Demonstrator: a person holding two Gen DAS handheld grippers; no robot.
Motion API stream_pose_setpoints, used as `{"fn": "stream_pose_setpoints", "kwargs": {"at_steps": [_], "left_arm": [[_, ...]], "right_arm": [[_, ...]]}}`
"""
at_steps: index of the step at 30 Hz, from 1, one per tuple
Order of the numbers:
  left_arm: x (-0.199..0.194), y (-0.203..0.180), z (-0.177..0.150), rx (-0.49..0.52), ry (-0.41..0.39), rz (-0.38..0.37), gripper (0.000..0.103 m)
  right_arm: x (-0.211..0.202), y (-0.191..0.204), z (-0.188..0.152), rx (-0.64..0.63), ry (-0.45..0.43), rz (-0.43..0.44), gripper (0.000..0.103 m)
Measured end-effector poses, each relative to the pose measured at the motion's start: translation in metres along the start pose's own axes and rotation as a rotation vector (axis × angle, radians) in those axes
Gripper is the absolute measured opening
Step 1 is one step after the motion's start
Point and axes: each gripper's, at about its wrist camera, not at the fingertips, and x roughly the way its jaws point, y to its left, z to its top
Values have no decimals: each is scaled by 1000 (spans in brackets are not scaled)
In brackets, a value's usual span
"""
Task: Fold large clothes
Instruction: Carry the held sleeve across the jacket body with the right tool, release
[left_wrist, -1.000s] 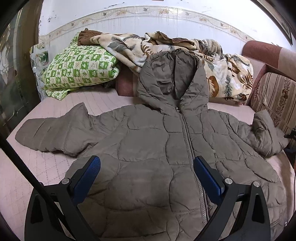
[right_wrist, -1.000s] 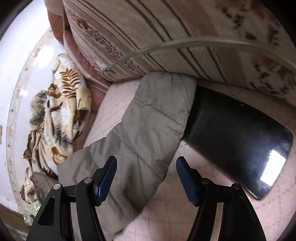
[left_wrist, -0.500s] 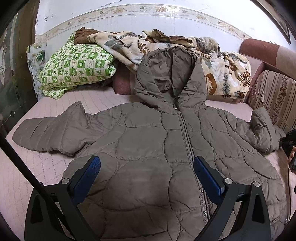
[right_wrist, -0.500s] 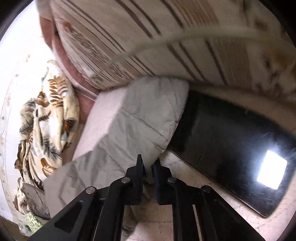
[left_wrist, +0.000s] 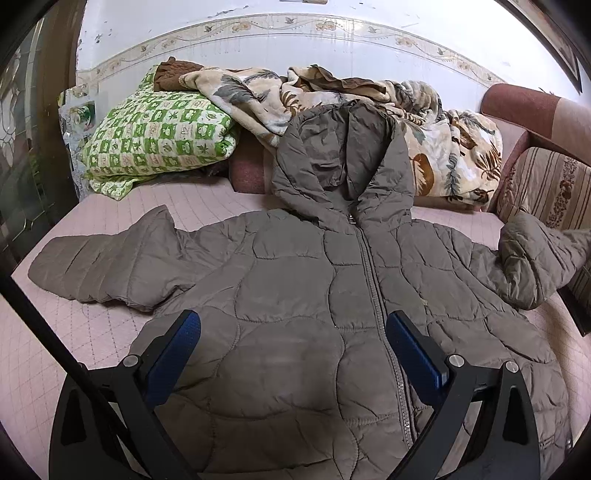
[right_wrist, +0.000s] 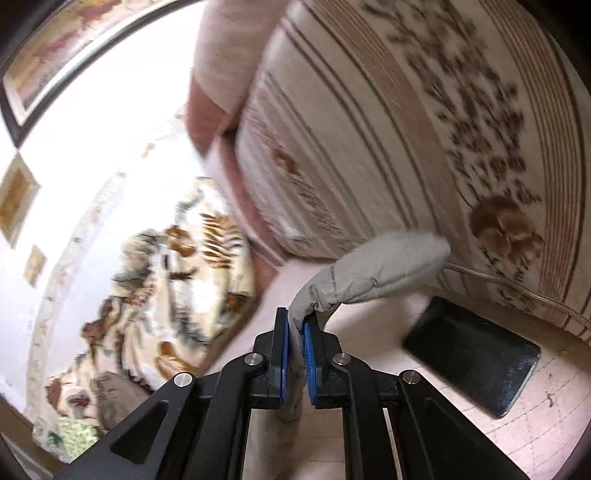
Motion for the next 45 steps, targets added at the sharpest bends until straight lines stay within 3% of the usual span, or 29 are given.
{"fn": "stream_pose_setpoints", "kwargs": {"at_steps": [6,11,21,31,37,45], "left_arm": [[-2,2,1,-8,-5,7,100],[-4,4,2,-12,-10,10,100],[-9,10,5,-28,-25,12,100],[-9,14,6,-38,-23,14,100],[-10,18,7,-51,-28,27,100],[-23,48,14,-161,-100,127,100]], "right_arm": [[-18,49,-7,-62,-7,152,9],[-23,95,-26,-124,41,290,9],[-22,185,-120,-313,235,495,9],[18,229,-223,-511,461,523,9],[28,255,-307,-722,583,517,9],[36,264,-399,-1020,677,473,9]]}}
